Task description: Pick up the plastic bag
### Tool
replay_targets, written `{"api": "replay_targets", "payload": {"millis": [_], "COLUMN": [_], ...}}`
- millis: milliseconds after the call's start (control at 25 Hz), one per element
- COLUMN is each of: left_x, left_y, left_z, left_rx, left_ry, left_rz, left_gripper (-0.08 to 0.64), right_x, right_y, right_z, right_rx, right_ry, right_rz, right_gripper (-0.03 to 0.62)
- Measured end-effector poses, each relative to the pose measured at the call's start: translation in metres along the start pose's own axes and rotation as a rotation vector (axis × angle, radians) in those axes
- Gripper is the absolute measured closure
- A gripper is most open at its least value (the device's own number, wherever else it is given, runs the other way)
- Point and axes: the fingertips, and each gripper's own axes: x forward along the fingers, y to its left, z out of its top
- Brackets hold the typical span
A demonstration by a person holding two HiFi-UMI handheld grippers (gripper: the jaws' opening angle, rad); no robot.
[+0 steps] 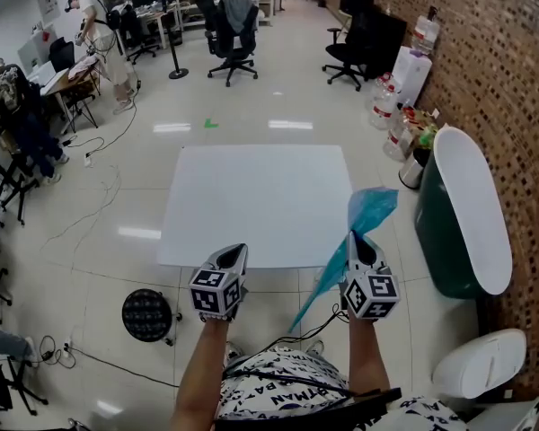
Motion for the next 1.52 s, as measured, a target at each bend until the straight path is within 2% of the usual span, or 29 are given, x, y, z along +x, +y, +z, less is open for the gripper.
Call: {"api": "replay_targets", "payload": {"millis": [360, 600, 1080, 1200, 1360, 1520], "left_x": [0.004, 0.002, 0.003, 0.001, 0.006, 0.016], "left_y": [-0.007, -0.004, -0.003, -0.004, -0.01, -0.02], "left_z": [0.005, 0.004, -0.007, -0.005, -0.002, -0.006], "left_rx": [0.01, -0.024, -0.042, -0.043, -0.048, -0.052], "left_ry": [-0.012, -0.014, -0.009, -0.007, -0.004, 0.007], "left_rz": [-0.016, -0.013, 0.013, 0.016, 0.033, 0.051], "left_gripper": [0.56, 0.56, 0.56, 0.56, 0.56, 0.56], "right_x": [-0.011, -0.012, -0.013, -0.012, -0.006, 0.006], "right_y": [-0.007, -0.004, -0.019, -0.04, -0.091, -0.136], "right_z": [0.008, 0.009, 0.012, 0.026, 0.063, 0.093], "right_rx": [-0.001, 0.0, 0.027, 0.08, 0.134, 0.061], "right_ry": [-0.019, -0.021, -0.039, -0.054, -0.108, -0.128], "right_rz": [-0.011, -0.008, 0.009, 0.023, 0.038, 0.039], "right_gripper": [0.586, 0.586, 0.586, 0.586, 0.586, 0.586]}}
